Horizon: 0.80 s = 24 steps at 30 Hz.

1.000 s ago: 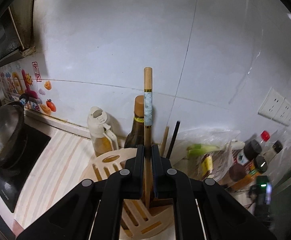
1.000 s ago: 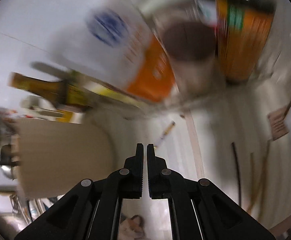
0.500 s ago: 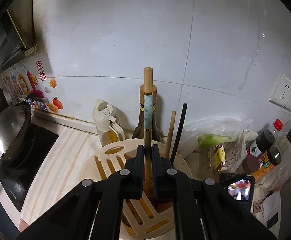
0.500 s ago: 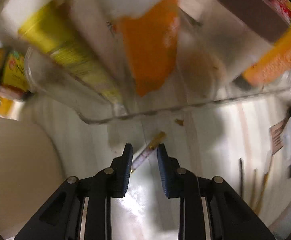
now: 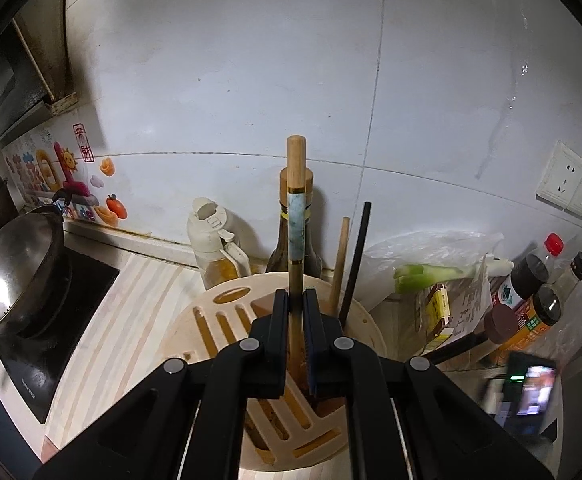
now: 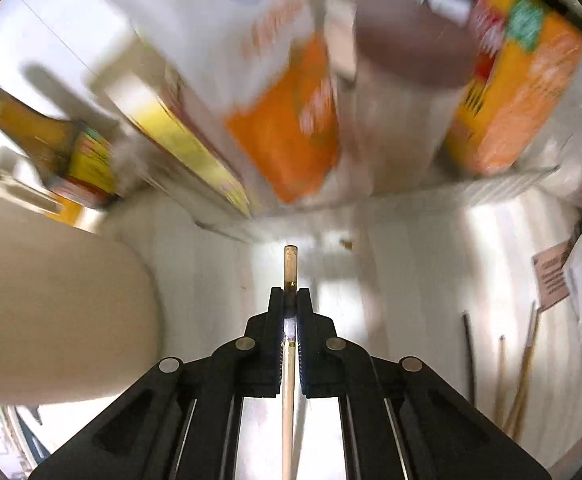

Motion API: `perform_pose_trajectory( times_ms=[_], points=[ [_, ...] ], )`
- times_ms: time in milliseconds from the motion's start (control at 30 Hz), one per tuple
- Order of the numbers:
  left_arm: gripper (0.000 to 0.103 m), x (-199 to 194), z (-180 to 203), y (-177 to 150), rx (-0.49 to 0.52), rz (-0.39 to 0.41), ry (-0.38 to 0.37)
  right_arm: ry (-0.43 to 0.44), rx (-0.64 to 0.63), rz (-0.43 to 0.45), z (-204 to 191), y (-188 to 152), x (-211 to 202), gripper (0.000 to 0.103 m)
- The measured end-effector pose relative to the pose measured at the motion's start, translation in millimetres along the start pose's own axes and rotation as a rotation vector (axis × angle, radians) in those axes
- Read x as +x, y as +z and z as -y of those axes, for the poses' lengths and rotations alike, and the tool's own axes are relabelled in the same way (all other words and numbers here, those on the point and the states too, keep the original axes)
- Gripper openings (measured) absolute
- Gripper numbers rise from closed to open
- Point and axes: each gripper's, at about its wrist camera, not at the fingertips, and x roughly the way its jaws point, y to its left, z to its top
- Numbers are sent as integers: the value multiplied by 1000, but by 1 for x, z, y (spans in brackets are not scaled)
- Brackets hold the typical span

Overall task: Organize utensils
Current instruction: 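Move the open right tool back to the mat while the left tool holds its chopstick in the holder, then grasp a light chopstick on the mat with the right tool while the left tool holds its chopstick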

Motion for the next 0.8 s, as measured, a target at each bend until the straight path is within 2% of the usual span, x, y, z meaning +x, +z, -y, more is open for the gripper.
perform_pose_trajectory(
  times_ms=[167,300,400,500,533,600,667,700,767,800],
  points=[
    [5,0,-4,-3,-10,-9,-2,93,-34,141,7,0,-62,0],
    [5,-1,-3,-5,-8,-12,-1,124,-57,166,-16,26,-87,0],
    [5,0,-1,-7,-2,-19,2,159,-11,-30,-12,35,-55,2],
    [5,1,0,-11,-8,-27,3,96,-25,-200,-15,18,1,29],
    [5,1,0,-12,-6,-28,5,69,-33,-230,-15,12,15,30],
    [5,2,0,-13,-1,-31,11,-10,-58,-264,-17,3,39,30],
    [5,4,-2,-13,-4,-38,11,-40,-58,-307,-19,-3,56,31],
    [5,5,-2,-14,-4,-41,12,-54,-84,-252,-24,-4,53,31],
    [5,6,-2,-15,-3,-44,14,-103,-110,-238,-30,-7,57,28],
    [5,6,-2,-15,2,-45,17,-144,-128,-223,-35,-8,58,18]
  ],
)
